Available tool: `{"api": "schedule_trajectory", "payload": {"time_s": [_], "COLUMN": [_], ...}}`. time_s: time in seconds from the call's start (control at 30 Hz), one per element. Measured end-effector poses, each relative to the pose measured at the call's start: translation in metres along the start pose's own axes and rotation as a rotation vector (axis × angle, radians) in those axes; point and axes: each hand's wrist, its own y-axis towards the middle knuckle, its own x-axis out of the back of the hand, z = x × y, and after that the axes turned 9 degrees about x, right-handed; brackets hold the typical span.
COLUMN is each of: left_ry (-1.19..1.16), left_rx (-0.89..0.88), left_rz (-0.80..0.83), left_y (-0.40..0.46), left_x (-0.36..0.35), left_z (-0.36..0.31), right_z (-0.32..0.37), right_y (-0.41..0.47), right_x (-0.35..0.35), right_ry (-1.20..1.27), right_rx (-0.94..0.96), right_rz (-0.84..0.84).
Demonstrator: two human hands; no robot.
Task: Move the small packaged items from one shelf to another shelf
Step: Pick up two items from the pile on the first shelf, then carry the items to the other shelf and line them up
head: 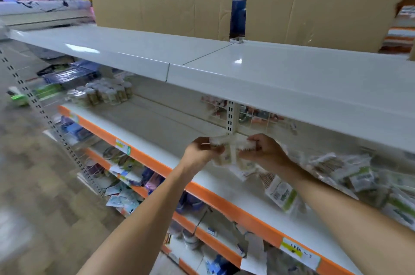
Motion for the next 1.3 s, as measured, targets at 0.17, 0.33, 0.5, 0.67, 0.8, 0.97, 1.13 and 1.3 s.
{"api": "schedule_trajectory", "payload": {"time_s": [0.17, 0.33, 0.5, 0.67, 0.8, 0.97, 1.13, 1.3], "left_ry": [0.092, 0.121, 0.101, 0.064, 0.069, 0.102, 0.144, 0.175], "left_rx": [-0.009, -0.011, 0.018, 0.025, 0.029, 0.005, -0.004, -0.010], "left_rz": [-0.094, -0.185, -0.284, -0.313, -0.357, -0.421, -0.453, -0.460], "left_y": [-0.013, -0.021, -0.024, -0.025, -0.020, -0.013, -0.010, -0.004], "left_x": [0.043, 0.086, 0.139, 0.199, 0.247, 0.307, 0.360, 0.397], "left_z": [0.014, 0.026, 0.029, 0.029, 0.034, 0.043, 0.045, 0.047], "right_z": [0.014, 0.035, 0.060, 0.082, 0.098, 0.120, 0.146, 0.167], "right_y": [0.013, 0.028, 0.052, 0.079, 0.101, 0.124, 0.141, 0.154], "right_x": [-0.038, -0.075, -0.126, -0.186, -0.237, -0.293, -0.338, -0.373], "right_ry": [0.031, 0.076, 0.057, 0.027, 0.100, 0.138, 0.144, 0.136], "right_rx": [0.048, 0.077, 0.089, 0.135, 0.150, 0.186, 0.222, 0.245], "right_rz": [0.070, 0.134, 0.190, 0.208, 0.197, 0.204, 0.223, 0.230]}}
